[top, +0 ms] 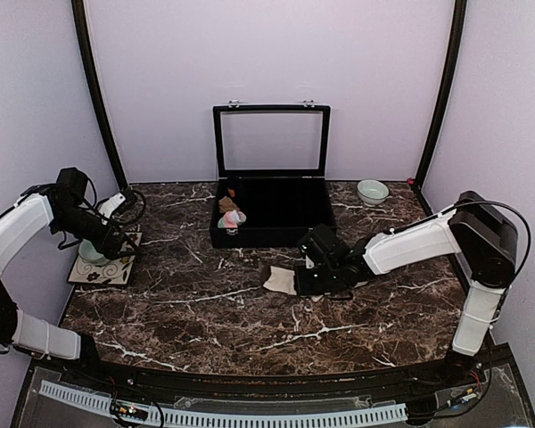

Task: Roll the socks
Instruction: Move the sock to the center of the board, then rotate the sock at the center of the board.

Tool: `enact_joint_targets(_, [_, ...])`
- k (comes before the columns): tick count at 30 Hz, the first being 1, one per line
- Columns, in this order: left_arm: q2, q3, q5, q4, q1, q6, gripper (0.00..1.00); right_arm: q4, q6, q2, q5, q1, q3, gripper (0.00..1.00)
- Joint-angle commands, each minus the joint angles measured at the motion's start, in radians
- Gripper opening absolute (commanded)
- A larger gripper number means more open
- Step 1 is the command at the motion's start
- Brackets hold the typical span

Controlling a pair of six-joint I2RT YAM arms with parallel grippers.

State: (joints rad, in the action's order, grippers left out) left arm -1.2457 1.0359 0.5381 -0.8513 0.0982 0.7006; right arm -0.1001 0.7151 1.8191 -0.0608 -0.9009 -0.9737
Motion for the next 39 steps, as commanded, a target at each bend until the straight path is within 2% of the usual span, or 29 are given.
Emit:
enact_joint_targets(1, [0.011,0.054,0.032,-0.057,0.004,0.016,0.83,0.099,0.108,0.115,0.097,-0.058,-0.157,0.09])
enact_joint_targets(5, [-0.015,0.074,0.045,-0.081,-0.018,0.014,0.81,0.153,0.173,0.238,0.208,-0.069,-0.361,0.32])
enact_joint_targets(7, [-0.028,0.075,0.038,-0.096,-0.045,0.019,0.80,0.138,0.153,0.238,0.232,-0.063,-0.423,0.51])
enact_joint_targets(10, [-0.044,0.049,0.000,-0.080,-0.127,0.012,0.79,0.113,0.086,0.159,0.241,-0.020,-0.383,0.59])
enact_joint_targets(13, [-0.080,0.026,-0.029,-0.034,-0.217,-0.026,0.78,0.060,0.001,0.049,0.210,0.037,-0.273,0.58])
enact_joint_targets(16, [-0.141,0.044,-0.038,0.005,-0.305,-0.059,0.78,-0.046,-0.099,-0.067,0.101,0.088,-0.151,0.52])
enact_joint_targets(19, [-0.220,0.086,-0.059,0.035,-0.394,-0.076,0.78,-0.087,-0.115,-0.140,0.057,0.170,0.006,0.46])
enact_joint_targets(23, [-0.348,0.154,-0.108,0.063,-0.511,-0.084,0.77,-0.074,-0.110,-0.178,0.016,0.222,0.132,0.45])
enact_joint_targets(33, [-0.582,0.310,-0.101,0.147,-0.659,-0.154,0.82,0.032,-0.024,-0.250,0.080,0.192,0.369,0.39])
enact_joint_targets(39, [-0.649,0.320,-0.189,0.182,-0.772,-0.092,0.79,0.078,0.115,-0.253,0.133,0.026,0.424,0.36])
